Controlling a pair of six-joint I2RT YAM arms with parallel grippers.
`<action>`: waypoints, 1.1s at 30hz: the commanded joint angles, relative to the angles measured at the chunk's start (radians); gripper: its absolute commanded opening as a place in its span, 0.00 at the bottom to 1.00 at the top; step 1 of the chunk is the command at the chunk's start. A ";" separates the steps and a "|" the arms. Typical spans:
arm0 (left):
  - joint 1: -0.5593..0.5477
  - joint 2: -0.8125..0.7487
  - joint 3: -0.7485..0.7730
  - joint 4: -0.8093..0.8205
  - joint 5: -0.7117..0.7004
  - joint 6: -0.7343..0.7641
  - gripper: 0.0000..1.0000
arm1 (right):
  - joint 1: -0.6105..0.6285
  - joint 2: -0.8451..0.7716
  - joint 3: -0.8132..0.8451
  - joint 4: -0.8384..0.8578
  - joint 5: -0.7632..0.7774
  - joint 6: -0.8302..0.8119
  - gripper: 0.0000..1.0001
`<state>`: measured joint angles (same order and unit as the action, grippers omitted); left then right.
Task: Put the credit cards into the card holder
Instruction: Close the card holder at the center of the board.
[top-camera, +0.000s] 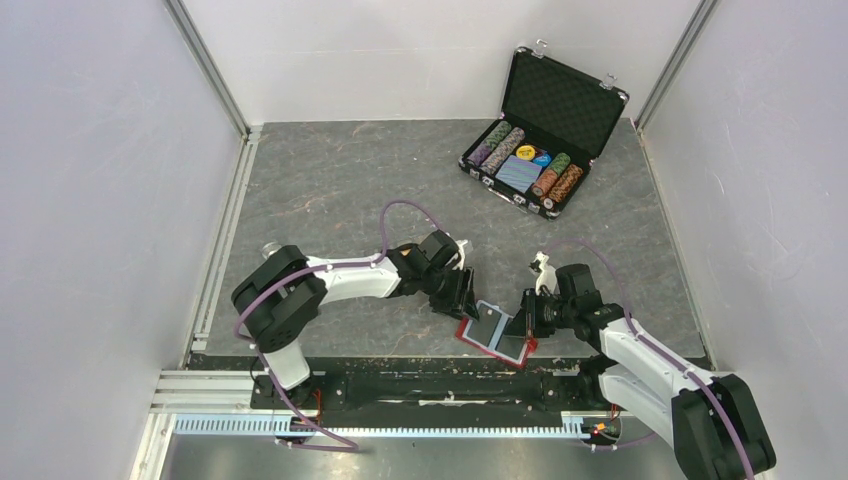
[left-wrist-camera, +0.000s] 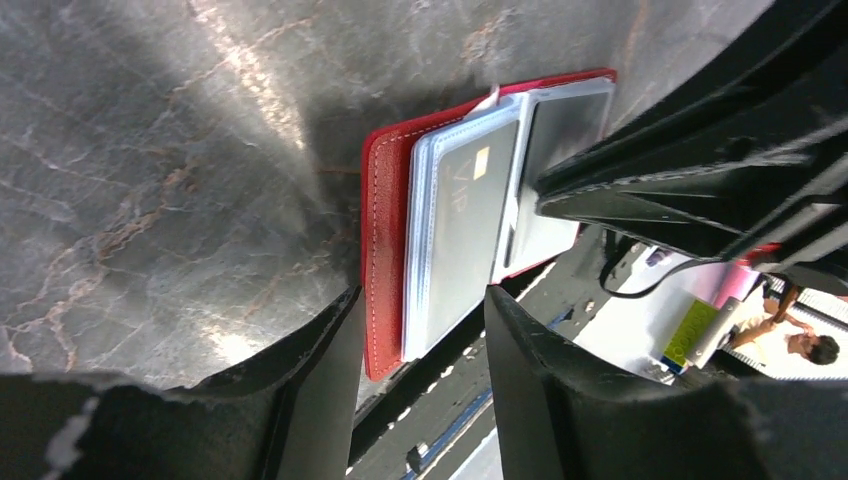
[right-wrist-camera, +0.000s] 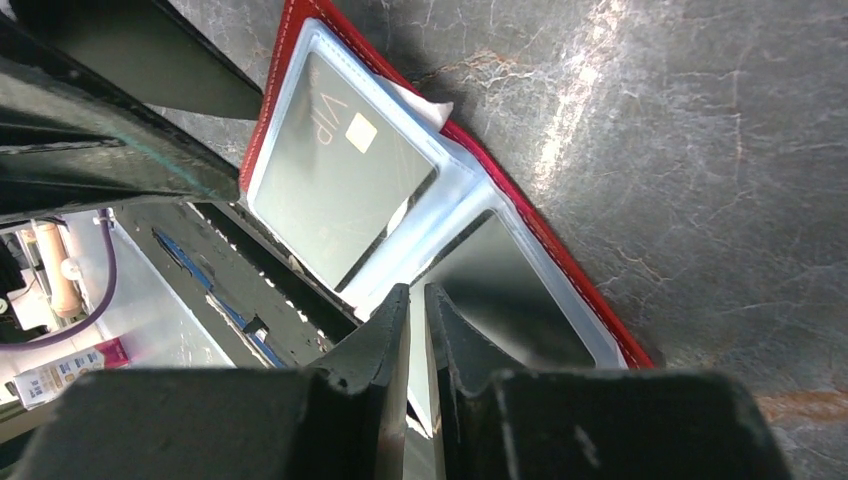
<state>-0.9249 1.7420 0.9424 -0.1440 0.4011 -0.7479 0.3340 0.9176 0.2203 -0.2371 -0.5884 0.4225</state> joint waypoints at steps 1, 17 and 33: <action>-0.020 -0.063 0.010 0.100 0.075 -0.072 0.52 | 0.001 0.010 -0.017 -0.031 0.053 -0.016 0.13; -0.093 -0.025 0.079 0.106 0.098 -0.063 0.49 | 0.001 0.001 -0.001 -0.056 0.073 -0.023 0.13; -0.093 0.138 0.171 -0.144 -0.111 0.016 0.55 | 0.000 -0.085 0.109 -0.272 0.193 -0.077 0.13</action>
<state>-1.0168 1.8225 1.0523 -0.2577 0.3122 -0.7780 0.3347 0.8539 0.2840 -0.4419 -0.4408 0.3691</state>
